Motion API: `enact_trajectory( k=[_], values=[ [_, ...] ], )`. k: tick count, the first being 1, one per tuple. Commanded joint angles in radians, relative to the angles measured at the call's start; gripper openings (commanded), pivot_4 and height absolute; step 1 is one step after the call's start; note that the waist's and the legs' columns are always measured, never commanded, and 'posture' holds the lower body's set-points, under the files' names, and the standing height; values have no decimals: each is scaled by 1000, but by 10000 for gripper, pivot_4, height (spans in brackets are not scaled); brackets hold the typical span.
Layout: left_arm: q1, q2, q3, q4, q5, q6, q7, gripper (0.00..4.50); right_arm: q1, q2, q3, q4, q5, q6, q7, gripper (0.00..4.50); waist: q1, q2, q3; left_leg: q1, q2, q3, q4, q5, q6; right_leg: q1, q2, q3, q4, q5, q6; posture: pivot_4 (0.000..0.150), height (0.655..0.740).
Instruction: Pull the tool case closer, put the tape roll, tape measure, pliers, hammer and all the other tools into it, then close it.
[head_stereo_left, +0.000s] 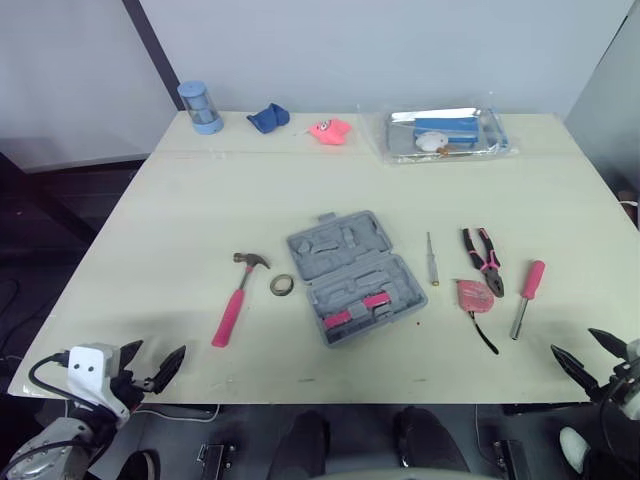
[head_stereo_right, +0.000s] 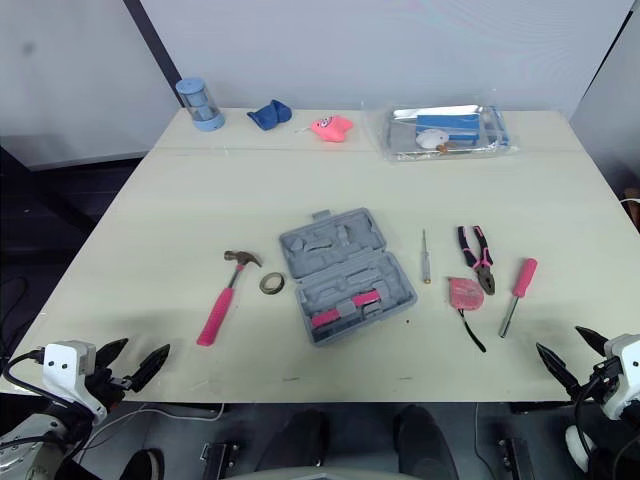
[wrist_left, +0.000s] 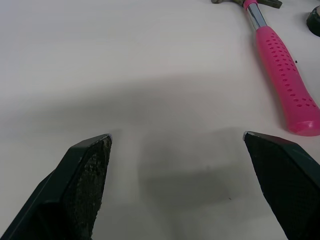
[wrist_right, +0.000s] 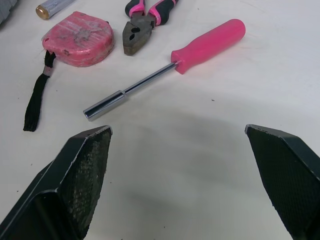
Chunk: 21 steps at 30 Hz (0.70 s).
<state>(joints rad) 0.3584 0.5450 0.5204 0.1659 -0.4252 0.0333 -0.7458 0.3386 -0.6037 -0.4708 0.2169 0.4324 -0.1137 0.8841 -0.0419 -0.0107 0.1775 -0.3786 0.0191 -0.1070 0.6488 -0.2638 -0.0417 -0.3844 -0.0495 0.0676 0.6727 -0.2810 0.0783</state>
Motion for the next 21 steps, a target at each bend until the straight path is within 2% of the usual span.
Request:
enact_trajectory(
  k=[1, 12, 21],
  values=[
    [9, 5, 18, -42, -12, 1, 4, 44822, 14, -14, -32, -61, 18, 20, -16, 45000, 0, 0, 0, 0, 0, 0, 0, 0, 0, 0, 0, 0, 0, 0, 0, 1500, 7400],
    [7, 0, 17, -73, -13, 21, 20, 44822, 18, -23, -40, -139, 18, 82, -42, 45000, 0, -1, -1, 0, 0, 0, 0, 0, 0, 0, 0, 0, 0, 0, 0, 1500, 7400],
    [9, 22, 13, -157, -69, 64, -44, 44822, -54, -54, -27, -193, 62, 131, -12, 45000, -1, -1, -1, 0, 0, 0, 0, 0, 0, 0, 0, 0, 0, 0, 0, 1500, 7400]
  ],
)
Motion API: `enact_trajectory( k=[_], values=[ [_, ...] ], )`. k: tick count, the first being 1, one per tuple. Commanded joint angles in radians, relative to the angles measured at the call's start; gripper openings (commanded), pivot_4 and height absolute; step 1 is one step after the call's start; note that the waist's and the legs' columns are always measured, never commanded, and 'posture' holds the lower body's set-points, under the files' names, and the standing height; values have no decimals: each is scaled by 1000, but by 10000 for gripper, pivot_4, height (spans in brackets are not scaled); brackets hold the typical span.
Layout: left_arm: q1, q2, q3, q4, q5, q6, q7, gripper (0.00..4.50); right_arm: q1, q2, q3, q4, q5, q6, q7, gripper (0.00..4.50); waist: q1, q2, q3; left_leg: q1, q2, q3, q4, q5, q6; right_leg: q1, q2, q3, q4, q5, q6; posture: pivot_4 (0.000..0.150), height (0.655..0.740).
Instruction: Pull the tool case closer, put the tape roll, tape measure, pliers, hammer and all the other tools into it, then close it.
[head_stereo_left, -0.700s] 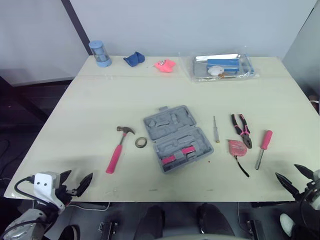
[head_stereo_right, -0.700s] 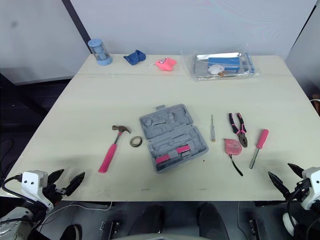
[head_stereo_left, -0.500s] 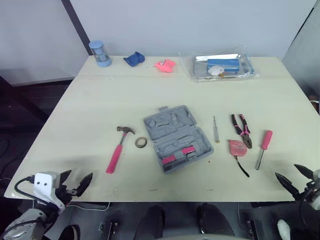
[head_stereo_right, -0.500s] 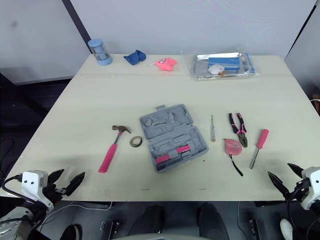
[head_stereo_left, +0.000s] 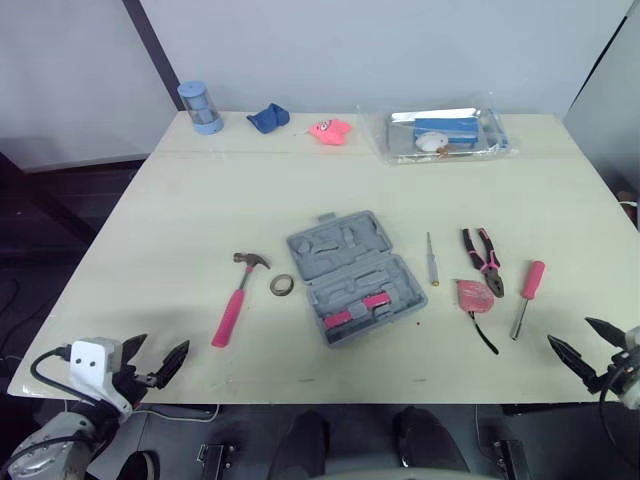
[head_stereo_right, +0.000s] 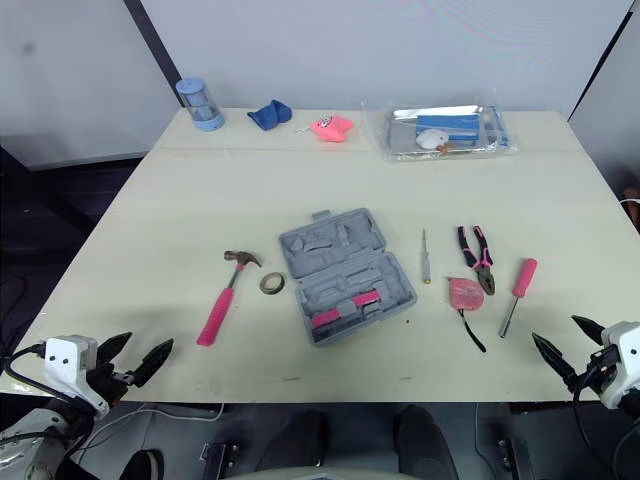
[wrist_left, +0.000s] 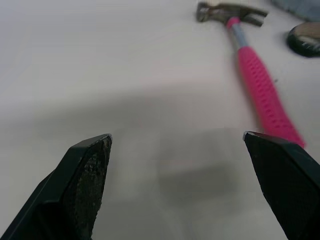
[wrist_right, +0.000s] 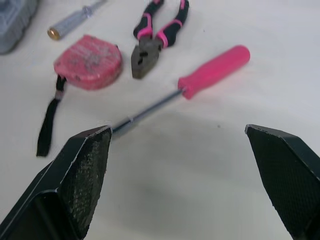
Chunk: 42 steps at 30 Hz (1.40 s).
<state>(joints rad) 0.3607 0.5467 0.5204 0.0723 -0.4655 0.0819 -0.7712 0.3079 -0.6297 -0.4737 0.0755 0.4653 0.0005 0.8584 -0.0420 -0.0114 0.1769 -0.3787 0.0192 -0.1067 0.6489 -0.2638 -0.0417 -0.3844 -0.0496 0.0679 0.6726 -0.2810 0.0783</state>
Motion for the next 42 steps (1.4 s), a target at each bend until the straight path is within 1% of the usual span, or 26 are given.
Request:
enact_trajectory(
  k=[1, 4, 7, 9, 12, 15, 16, 18, 20, 21, 22, 23, 24, 25, 26, 27, 28, 31, 36, 42],
  values=[
    [4, 29, 7, -85, -33, 29, -25, 44822, -42, -35, -15, -61, 37, 33, 21, 45000, -1, 0, 0, 0, 0, 0, 0, 0, 0, 0, 0, 0, 0, 0, 0, 1500, 7400],
    [-20, 45, -4, -143, -50, 69, -32, 44822, -102, -56, 17, -78, 51, 84, 41, 45000, 0, 0, 0, 0, 0, 0, 0, 0, 0, 0, 0, 0, 0, 0, 0, 1500, 7400],
    [-52, 72, -44, -212, -78, 118, -67, 44822, -204, -79, 91, -86, 41, 148, 55, 45000, 0, 0, 0, 0, 0, 0, 0, 0, 0, 0, 0, 0, 0, 0, 0, 1500, 7400],
    [-73, 86, -76, -242, -85, 146, -88, 44822, -279, -93, 152, -72, 6, 193, 48, 45000, 0, 1, 0, 0, 0, 0, 0, 0, 0, 0, 0, 0, 0, 0, 0, 1500, 7400],
    [-129, 119, -129, -246, -87, 181, -135, 44822, -438, -106, 279, -14, -54, 225, 90, 45000, -3, 1, 1, 0, 0, 0, 0, 0, 0, 0, 0, 0, 0, 0, 0, 1500, 7400],
    [-183, 150, -175, -221, -79, 197, -183, 36831, -599, -87, 386, 77, -105, 255, 129, 45000, -4, 1, 1, 0, 0, 0, 0, 0, 0, -1, 0, 0, 1, 0, 0, 1500, 7400],
    [-200, 157, -185, -209, -75, 199, -195, 32125, -642, -78, 410, 110, -118, 251, 142, 45000, -3, 1, 1, 0, 0, 0, 0, 0, 0, -1, 0, 0, 1, 0, 0, 1500, 7400],
    [-238, 169, -206, -179, -69, 198, -225, 21186, -734, -55, 463, 192, -155, 234, 170, 45000, -1, 1, 1, -1, 0, 0, 0, 0, 0, -1, 0, 0, 0, 0, 0, 1500, 7400],
    [-286, 182, -232, -136, -58, 195, -254, 13512, -827, -26, 515, 285, -205, 209, 181, 39849, -1, 1, 2, -1, 0, 0, 0, 0, 0, -1, 0, -1, -1, 0, 0, 1500, 7400],
    [-313, 188, -248, -111, -52, 193, -270, 8826, -874, -9, 542, 339, -234, 194, 186, 36988, 0, 1, 2, -1, 0, 0, 0, 0, 0, -1, 0, -1, -1, 0, 0, 1500, 7400],
    [-340, 193, -265, -85, -45, 192, -288, 6178, -919, 7, 569, 394, -265, 175, 190, 33824, -1, 1, 2, -1, 0, 0, 0, 0, 0, -2, 0, -1, 0, 0, 0, 1500, 7400],
    [-360, 195, -277, -65, -40, 191, -300, 2402, -951, 19, 589, 436, -289, 160, 191, 29739, -1, 1, 2, -1, 0, 0, 0, 0, 0, -2, 0, -1, 0, 0, 0, 1500, 7400],
    [-385, 199, -293, -37, -31, 187, -317, 4, -991, 35, 613, 484, -320, 144, 189, 25999, -1, 1, 2, -1, 0, -1, 0, 0, 0, -2, 0, -1, 0, 0, 0, 1500, 7400],
    [-410, 204, -311, -11, -19, 182, -336, 0, -1032, 53, 635, 535, -347, 135, 186, 20891, -2, 1, 2, -2, 0, -1, 0, 0, 0, -2, 0, -1, 0, 0, 0, 1500, 7400],
    [-429, 207, -324, 12, -10, 176, -351, 0, -1064, 67, 648, 580, -366, 123, 186, 20891, -3, 1, 2, -3, 0, -1, 0, 0, 0, -4, 0, -1, 0, 0, 0, 1500, 7400],
    [-462, 210, -346, 46, 6, 167, -373, 0, -1106, 88, 679, 631, -405, 104, 181, 14342, -4, 2, 2, -3, 0, 0, 0, 0, 0, -4, 0, -1, 0, 0, 0, 1500, 7400],
    [-484, 211, -361, 70, 16, 160, -387, 0, -1134, 102, 698, 669, -431, 86, 178, 12214, -5, 2, 2, -4, 0, -1, 0, 0, -1, -6, 0, -1, 0, 0, 0, 1500, 7400],
    [-543, 225, -406, 148, 53, 136, -447, 0, -1207, 152, 726, 772, -479, 54, 170, 677, -14, 2, 2, -5, 0, 0, 0, 1, -1, -8, 0, -1, 3, 0, 0, 1500, 7400],
    [-625, 220, -435, 253, 92, 110, -483, 0, -1280, 212, 770, 904, -568, -7, 133, 677, -28, 1, 2, -7, 0, 0, 0, 2, -4, -11, 0, -1, 5, 0, 0, 1500, 7400],
    [-670, 194, -462, 305, 121, 100, -491, 0, -1313, 267, 767, 975, -604, -49, 122, 677, -52, 2, 2, -7, 0, 0, 0, 3, -4, -12, 0, -1, 6, 0, -1, 1500, 7400]
  ],
)
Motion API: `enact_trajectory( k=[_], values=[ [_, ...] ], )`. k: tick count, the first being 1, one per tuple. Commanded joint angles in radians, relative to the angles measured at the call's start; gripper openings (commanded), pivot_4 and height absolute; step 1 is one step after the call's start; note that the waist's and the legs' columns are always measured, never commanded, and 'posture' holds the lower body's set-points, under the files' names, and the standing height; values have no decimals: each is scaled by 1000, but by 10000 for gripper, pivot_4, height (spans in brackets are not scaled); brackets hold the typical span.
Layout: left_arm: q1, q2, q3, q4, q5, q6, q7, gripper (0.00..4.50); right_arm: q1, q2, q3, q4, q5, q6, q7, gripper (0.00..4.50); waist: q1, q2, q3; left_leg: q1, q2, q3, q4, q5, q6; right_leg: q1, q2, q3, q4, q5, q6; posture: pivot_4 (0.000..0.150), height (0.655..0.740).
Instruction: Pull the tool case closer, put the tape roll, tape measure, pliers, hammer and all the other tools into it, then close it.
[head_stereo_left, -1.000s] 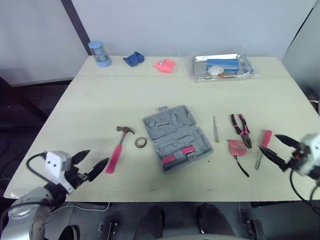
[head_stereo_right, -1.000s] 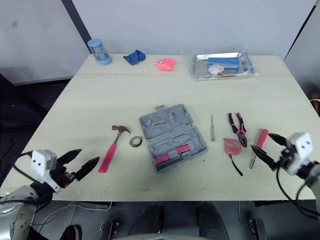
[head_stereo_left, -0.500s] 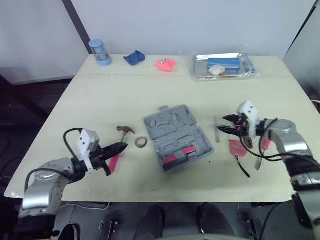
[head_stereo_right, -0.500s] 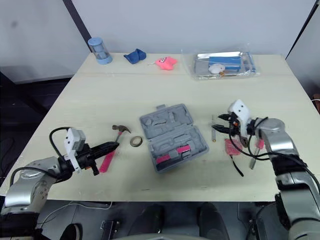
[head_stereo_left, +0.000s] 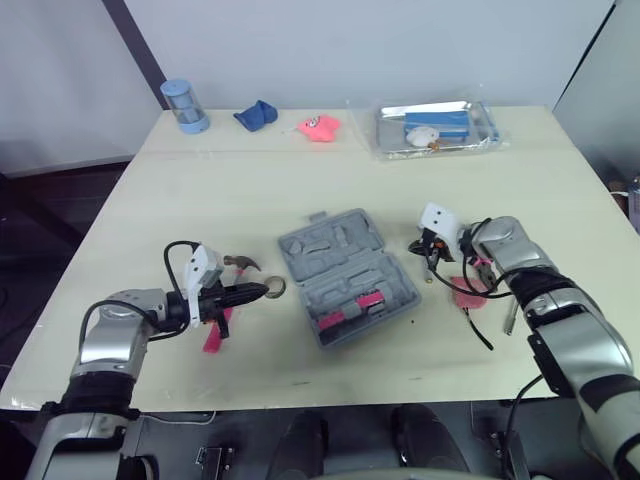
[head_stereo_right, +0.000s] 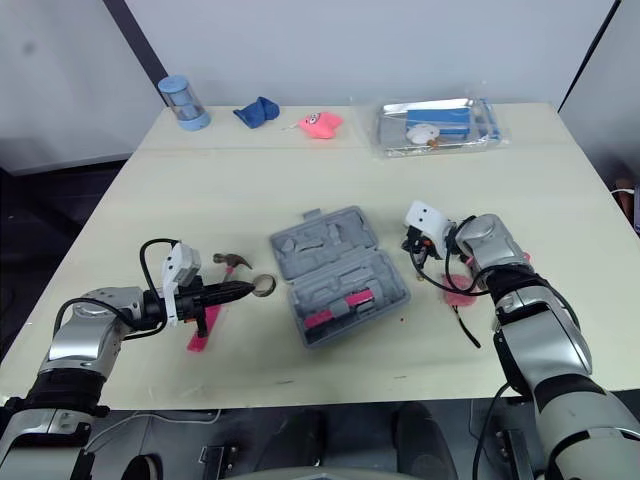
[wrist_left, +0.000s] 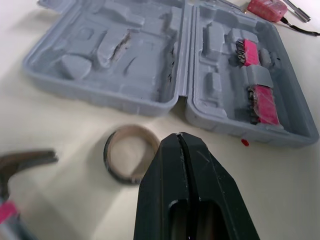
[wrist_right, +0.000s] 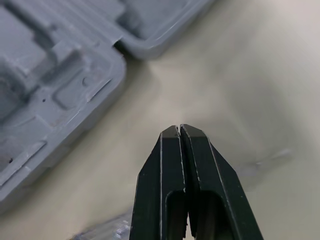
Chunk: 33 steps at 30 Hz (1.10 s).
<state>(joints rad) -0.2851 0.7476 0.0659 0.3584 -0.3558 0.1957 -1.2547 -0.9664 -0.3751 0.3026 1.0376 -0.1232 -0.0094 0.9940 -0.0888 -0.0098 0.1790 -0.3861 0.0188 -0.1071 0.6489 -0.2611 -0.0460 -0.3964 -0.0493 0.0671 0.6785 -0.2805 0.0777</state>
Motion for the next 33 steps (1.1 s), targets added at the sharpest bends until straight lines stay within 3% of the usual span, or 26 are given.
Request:
enact_trajectory(
  k=[1, 33],
  values=[
    [-31, -11, -12, 27, 16, -12, -7, 0, -43, 22, -11, 20, -18, -44, -19, 677, -8, 0, 0, 0, 0, 0, 0, 0, 0, 0, 0, 0, 0, 0, 0, 1500, 7400],
    [-106, -71, -38, 170, 97, -78, 2, 0, -71, 115, -33, 78, -43, -122, -66, 677, -33, 0, 0, 1, 0, -1, 0, 0, 0, 0, 0, 0, 1, 0, 0, 1500, 7400]
  ],
)
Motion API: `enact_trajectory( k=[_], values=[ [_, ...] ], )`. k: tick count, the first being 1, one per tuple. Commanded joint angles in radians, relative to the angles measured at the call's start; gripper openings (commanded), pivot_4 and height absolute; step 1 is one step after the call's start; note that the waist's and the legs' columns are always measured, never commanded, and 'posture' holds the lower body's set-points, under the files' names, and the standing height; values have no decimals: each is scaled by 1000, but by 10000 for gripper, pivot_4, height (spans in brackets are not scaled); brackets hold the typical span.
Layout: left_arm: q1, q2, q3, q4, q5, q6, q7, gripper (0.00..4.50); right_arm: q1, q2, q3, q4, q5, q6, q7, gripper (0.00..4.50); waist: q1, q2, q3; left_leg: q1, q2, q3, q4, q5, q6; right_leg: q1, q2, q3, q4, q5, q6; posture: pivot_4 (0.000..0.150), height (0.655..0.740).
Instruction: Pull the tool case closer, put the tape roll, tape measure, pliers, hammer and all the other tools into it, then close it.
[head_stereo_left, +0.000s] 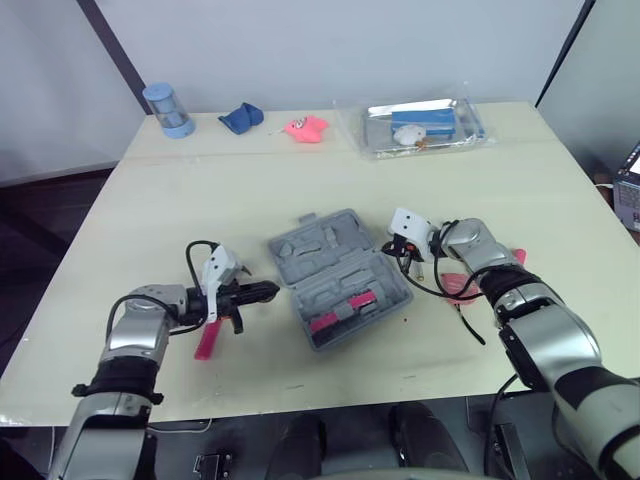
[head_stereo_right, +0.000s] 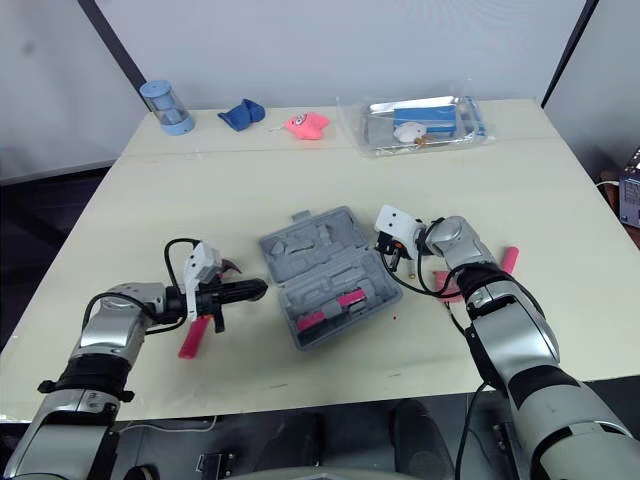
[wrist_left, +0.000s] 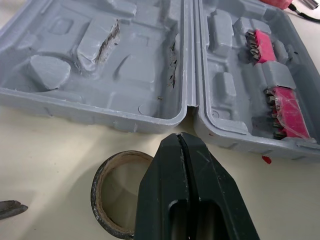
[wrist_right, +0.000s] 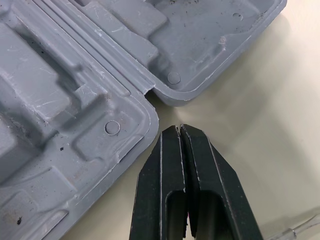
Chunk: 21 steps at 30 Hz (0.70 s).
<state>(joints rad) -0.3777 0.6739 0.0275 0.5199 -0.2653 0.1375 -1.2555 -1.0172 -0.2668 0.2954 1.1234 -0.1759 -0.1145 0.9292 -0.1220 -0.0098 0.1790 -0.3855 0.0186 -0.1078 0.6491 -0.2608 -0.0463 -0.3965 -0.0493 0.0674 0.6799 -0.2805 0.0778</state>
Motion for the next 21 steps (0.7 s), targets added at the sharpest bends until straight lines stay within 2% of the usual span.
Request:
enact_trajectory(
  k=[1, 21],
  values=[
    [-15, 0, 0, 13, 10, -22, 3, 0, -20, 7, -27, -7, 10, -18, -1, 677, 0, 0, 0, 0, 0, 0, 0, 0, 0, 0, 0, 0, 0, 0, 0, 1500, 7400],
    [-21, -27, -38, 53, 58, -42, -7, 0, 4, 28, -26, -15, 13, -37, 36, 677, -2, 0, 0, 0, 0, 0, 0, 0, 0, 0, 0, 0, 0, 0, 0, 1500, 7400]
  ],
)
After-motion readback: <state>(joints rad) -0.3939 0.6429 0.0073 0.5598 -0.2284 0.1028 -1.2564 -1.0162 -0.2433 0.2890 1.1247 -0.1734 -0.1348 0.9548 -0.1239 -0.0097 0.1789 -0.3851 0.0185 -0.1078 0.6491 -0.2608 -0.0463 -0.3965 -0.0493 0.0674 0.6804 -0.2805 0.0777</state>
